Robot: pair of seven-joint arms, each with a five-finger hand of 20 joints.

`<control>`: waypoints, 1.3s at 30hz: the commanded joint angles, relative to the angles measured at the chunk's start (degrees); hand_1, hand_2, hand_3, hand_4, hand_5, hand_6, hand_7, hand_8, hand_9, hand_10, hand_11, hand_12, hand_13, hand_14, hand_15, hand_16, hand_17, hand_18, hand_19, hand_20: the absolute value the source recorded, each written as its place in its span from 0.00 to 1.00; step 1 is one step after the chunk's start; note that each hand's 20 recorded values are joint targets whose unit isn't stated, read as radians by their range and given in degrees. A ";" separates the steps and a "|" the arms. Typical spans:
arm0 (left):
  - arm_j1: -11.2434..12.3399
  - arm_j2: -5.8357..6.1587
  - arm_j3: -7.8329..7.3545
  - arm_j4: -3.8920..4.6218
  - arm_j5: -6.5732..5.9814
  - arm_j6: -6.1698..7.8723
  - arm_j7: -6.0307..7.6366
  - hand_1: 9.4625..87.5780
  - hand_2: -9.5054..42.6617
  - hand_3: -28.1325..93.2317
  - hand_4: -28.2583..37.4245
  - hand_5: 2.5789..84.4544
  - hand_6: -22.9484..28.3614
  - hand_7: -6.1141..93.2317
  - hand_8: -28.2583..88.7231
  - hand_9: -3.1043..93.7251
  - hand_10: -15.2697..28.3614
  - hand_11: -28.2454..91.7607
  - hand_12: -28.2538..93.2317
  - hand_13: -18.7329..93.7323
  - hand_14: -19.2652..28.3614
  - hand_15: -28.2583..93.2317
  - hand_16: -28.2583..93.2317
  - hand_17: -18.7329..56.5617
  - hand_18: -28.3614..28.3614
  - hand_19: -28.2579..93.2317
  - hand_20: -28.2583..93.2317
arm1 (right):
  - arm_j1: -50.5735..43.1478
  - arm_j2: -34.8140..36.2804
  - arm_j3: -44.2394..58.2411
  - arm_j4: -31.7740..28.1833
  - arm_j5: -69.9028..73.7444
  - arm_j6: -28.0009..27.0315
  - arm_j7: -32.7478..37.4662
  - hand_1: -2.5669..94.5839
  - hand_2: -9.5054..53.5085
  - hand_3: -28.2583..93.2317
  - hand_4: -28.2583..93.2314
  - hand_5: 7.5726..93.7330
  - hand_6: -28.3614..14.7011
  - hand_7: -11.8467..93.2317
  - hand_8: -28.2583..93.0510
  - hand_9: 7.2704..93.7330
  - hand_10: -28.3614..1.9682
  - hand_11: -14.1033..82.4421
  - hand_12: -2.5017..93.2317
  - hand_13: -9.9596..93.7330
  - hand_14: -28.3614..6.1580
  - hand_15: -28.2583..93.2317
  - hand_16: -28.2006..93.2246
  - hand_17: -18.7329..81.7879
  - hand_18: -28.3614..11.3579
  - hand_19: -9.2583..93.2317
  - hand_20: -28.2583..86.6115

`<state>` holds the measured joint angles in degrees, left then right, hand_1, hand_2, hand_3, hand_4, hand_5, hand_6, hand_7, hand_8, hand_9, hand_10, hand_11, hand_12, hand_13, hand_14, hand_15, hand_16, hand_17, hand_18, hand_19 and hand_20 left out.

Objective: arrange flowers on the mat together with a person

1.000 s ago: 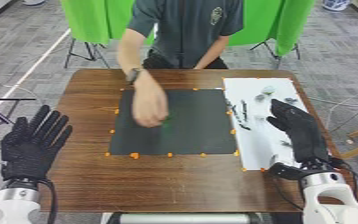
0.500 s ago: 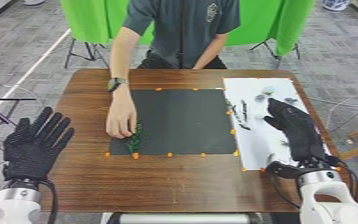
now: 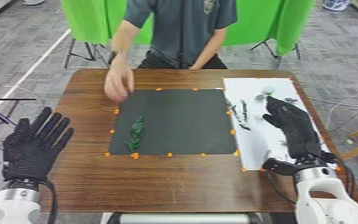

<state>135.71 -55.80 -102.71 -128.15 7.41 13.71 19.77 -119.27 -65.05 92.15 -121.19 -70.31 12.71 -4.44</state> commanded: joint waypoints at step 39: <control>0.94 0.49 0.07 0.40 -1.22 0.01 0.92 0.23 0.42 0.83 0.00 0.51 0.57 0.15 0.17 0.44 0.65 0.34 0.29 0.44 0.67 0.36 0.20 0.23 0.72 0.43 0.33 | 0.42 17.01 -7.77 -0.21 12.26 13.90 -7.38 0.37 0.13 0.82 0.03 0.66 0.59 0.30 0.12 0.77 0.45 0.44 0.25 0.76 0.53 0.75 0.44 0.64 0.35 0.96 0.42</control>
<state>136.25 -55.42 -102.89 -128.11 6.94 13.73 20.32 -118.85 -49.88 85.26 -121.17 -59.21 24.81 -10.23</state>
